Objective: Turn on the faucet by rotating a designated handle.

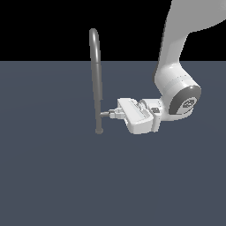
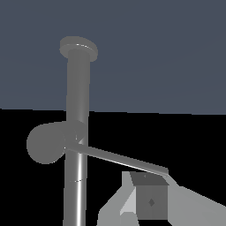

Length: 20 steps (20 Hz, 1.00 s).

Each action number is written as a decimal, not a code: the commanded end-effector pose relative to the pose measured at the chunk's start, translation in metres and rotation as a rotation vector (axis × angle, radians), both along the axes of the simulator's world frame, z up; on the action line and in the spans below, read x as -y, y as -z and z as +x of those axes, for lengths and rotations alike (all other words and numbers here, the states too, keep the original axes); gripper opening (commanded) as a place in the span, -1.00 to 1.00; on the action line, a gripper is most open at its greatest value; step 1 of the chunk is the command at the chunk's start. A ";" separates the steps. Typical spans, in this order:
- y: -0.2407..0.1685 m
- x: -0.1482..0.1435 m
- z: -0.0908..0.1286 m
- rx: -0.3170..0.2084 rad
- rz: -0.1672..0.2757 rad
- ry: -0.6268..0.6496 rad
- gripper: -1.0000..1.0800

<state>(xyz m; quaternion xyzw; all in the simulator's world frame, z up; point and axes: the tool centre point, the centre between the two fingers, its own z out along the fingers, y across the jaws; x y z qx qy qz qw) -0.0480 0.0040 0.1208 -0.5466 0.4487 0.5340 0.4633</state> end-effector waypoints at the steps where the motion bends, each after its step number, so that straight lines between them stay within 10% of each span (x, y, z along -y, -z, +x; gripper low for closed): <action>1: 0.006 0.000 -0.001 -0.003 -0.001 0.000 -1.00; 20: 0.068 -0.001 0.009 -0.020 -0.003 0.002 -1.00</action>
